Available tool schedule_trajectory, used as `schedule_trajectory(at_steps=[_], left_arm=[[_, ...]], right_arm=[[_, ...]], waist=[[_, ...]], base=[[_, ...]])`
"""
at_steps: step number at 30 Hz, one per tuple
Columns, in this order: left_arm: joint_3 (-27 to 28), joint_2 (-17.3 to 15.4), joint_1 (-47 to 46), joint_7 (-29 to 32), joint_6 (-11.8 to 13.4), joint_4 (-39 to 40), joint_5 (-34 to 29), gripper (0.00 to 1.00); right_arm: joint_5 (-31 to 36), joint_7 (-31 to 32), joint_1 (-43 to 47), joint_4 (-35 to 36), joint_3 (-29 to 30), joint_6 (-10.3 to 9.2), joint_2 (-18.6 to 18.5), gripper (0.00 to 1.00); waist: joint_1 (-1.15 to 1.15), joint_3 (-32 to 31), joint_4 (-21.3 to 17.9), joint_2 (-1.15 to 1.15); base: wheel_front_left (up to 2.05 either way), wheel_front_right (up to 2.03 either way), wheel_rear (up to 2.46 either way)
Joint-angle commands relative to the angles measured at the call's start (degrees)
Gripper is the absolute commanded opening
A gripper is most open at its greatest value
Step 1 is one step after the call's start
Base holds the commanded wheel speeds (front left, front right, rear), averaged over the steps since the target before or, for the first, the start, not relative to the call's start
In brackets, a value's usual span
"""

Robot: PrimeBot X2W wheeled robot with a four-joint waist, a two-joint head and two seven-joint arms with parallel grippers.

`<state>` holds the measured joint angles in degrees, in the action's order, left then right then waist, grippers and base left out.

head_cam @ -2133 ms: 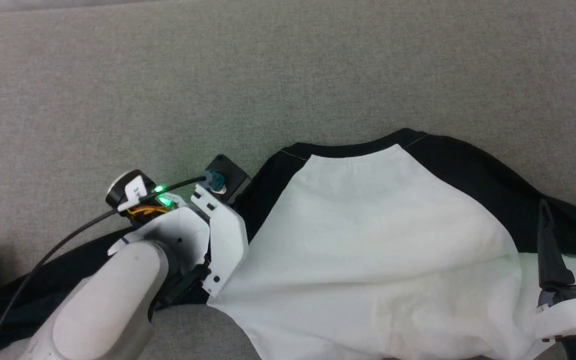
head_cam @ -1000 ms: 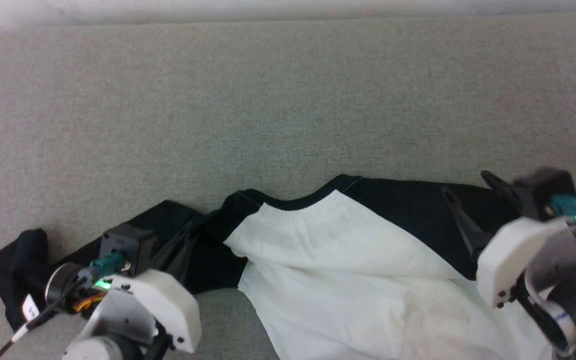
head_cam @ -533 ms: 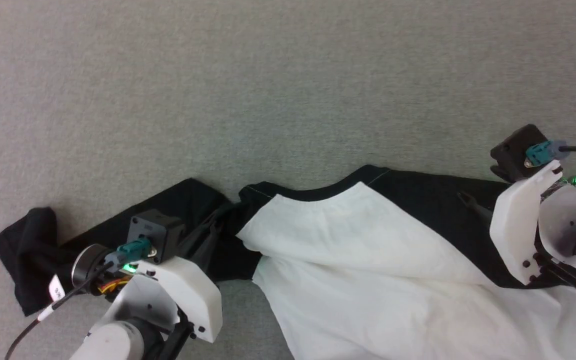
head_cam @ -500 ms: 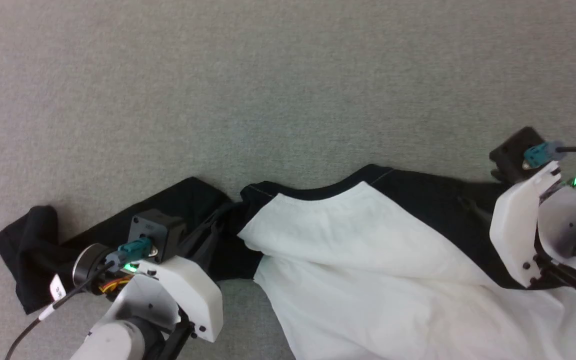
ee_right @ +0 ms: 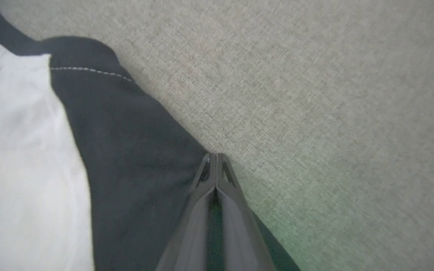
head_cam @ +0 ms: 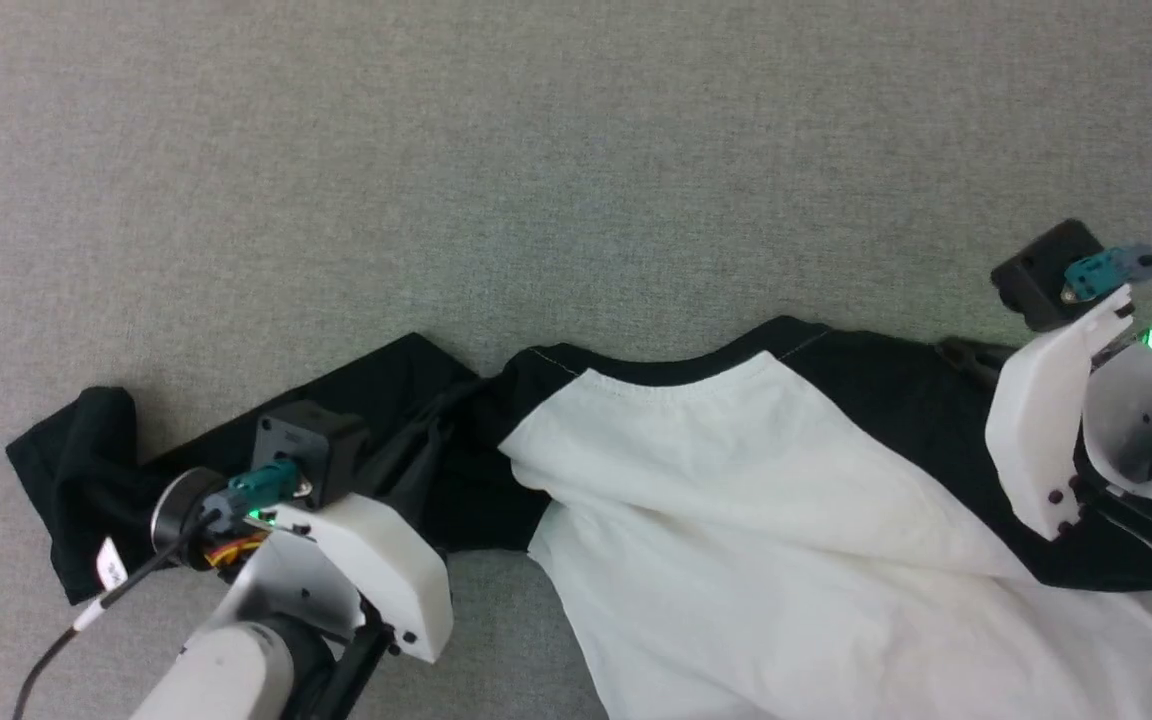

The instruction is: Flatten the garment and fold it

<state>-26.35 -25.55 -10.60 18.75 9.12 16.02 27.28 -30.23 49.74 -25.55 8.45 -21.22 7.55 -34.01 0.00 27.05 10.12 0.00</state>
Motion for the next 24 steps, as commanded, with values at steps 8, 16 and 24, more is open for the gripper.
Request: schedule_trajectory(at_steps=[8, 16, 24], left_arm=[[3.35, 1.69, -1.27, -6.16, 1.62, 0.68, 0.72, 0.00], [7.79, 2.09, -5.52, -10.48, 3.74, 3.23, -0.36, 0.00], [10.67, 0.37, -20.87, -8.35, 3.78, 0.63, -3.37, 0.00]], right_arm=[[6.12, -16.96, 1.93, 1.90, 9.96, -0.06, 9.31, 0.00], [10.75, -27.14, 2.09, 5.61, 15.58, -0.06, 16.76, 0.00], [13.80, -29.85, -7.29, 5.18, 17.05, -0.06, 19.19, 0.00]], waist=[[0.00, -7.35, -3.76, 0.00], [0.00, -14.82, -8.09, 0.00], [0.00, -19.80, -10.74, 0.00]], base=[[0.00, 0.00, 0.00], [0.00, 0.00, 0.00], [0.00, 0.00, 0.00]])
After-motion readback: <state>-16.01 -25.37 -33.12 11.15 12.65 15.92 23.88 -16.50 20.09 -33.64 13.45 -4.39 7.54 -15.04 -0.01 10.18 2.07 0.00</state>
